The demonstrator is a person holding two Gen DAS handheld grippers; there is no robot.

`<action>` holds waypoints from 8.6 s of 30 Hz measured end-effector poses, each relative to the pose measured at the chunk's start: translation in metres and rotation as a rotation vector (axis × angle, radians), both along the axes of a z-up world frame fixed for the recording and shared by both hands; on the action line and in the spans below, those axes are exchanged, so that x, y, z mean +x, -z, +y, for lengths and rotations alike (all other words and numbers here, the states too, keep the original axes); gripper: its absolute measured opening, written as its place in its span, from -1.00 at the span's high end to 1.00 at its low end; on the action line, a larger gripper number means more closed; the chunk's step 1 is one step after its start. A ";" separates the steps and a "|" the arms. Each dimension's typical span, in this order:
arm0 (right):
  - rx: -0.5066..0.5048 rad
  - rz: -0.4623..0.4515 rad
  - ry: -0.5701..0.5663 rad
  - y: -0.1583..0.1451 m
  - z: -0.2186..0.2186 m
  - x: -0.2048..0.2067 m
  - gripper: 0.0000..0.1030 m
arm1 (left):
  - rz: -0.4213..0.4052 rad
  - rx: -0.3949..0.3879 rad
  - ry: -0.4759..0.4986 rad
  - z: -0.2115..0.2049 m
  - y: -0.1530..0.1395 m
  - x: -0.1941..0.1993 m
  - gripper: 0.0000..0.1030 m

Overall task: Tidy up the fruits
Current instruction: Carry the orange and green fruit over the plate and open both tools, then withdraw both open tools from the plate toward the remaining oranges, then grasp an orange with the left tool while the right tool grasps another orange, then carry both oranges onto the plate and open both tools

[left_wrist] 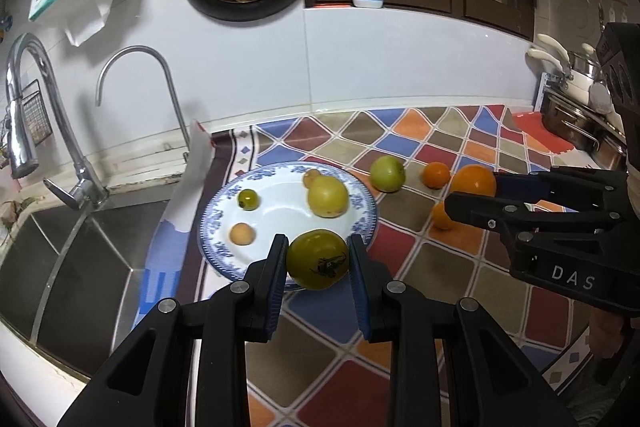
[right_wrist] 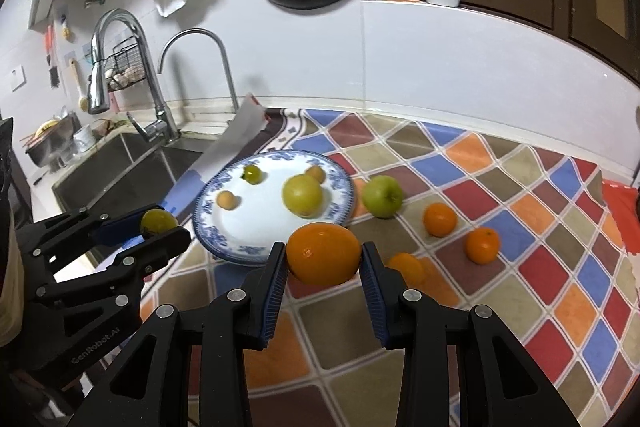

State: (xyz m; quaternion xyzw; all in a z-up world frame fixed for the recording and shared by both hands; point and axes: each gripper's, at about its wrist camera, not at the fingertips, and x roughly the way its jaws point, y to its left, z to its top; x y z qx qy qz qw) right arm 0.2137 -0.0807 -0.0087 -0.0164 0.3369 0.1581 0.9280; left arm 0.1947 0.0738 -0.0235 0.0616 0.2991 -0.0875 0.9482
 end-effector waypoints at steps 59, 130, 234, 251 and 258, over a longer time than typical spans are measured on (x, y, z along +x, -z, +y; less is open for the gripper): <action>-0.040 0.127 -0.055 0.048 0.067 0.088 0.23 | 0.109 0.001 -0.035 0.050 0.041 0.087 0.10; -0.045 0.056 0.024 0.033 -0.132 0.045 -0.07 | 0.061 0.032 0.038 -0.143 0.028 0.054 -0.52; -0.002 -0.049 -0.018 -0.012 0.008 -0.004 0.17 | -0.029 -0.051 0.054 0.000 -0.017 -0.003 0.24; -0.024 -0.001 -0.024 0.001 0.057 0.025 0.17 | 0.010 -0.042 0.070 0.039 -0.001 0.034 0.24; -0.037 0.051 -0.033 0.019 0.067 0.048 0.17 | 0.045 -0.043 0.071 0.046 0.012 0.062 0.24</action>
